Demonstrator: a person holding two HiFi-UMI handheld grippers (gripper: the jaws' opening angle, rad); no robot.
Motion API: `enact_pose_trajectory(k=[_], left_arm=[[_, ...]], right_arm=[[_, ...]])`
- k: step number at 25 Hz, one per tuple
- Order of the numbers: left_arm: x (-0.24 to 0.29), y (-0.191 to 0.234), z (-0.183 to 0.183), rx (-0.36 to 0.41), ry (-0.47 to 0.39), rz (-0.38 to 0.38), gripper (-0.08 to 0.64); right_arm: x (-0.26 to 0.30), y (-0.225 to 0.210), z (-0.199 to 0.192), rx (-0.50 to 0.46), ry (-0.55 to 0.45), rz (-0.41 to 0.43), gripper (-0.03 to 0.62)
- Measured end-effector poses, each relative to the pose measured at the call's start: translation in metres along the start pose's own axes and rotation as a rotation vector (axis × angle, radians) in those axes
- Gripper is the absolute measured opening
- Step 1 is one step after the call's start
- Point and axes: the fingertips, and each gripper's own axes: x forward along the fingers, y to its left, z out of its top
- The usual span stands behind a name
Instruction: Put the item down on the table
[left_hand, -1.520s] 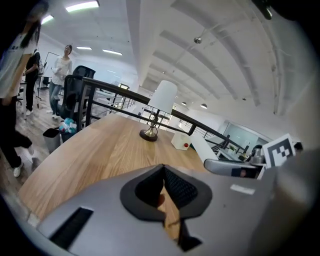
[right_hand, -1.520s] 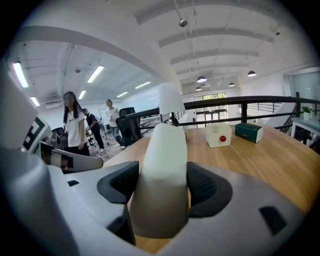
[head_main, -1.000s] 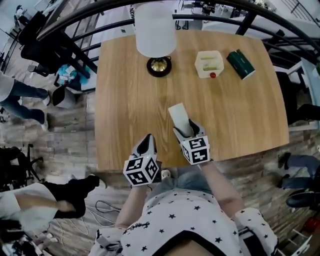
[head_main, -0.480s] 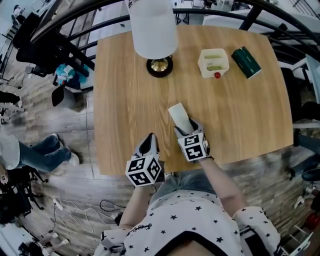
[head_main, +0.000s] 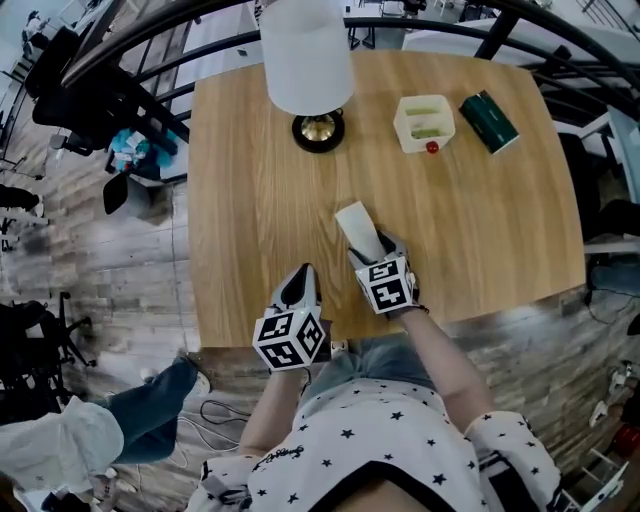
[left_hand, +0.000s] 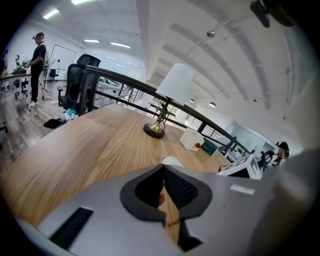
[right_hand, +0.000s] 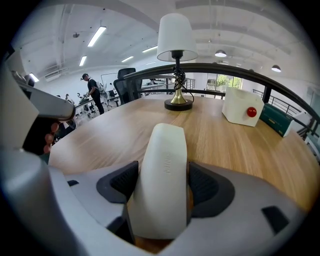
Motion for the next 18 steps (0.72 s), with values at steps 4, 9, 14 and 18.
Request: enact_pose_trajectory(k=[4, 9, 14, 18], left_arm=[[-0.017, 0.004, -0.005, 0.0, -0.007, 0.008, 0.012], [-0.041, 0.007, -0.015, -0.003, -0.009, 0.011, 0.012], [-0.061, -0.003, -0.021, 0.02, -0.019, -0.016, 0.012], [-0.079, -0.015, -0.024, 0.055, -0.032, -0.033, 0.012]], right_arm=[[-0.009, -0.001, 0.008, 0.046, -0.052, -0.011, 0.335], [-0.04, 0.005, 0.018, 0.075, -0.129, -0.04, 0.341], [-0.08, 0.021, 0.023, 0.117, -0.194, -0.032, 0.341], [-0.119, 0.032, 0.028, 0.135, -0.27, -0.048, 0.337]])
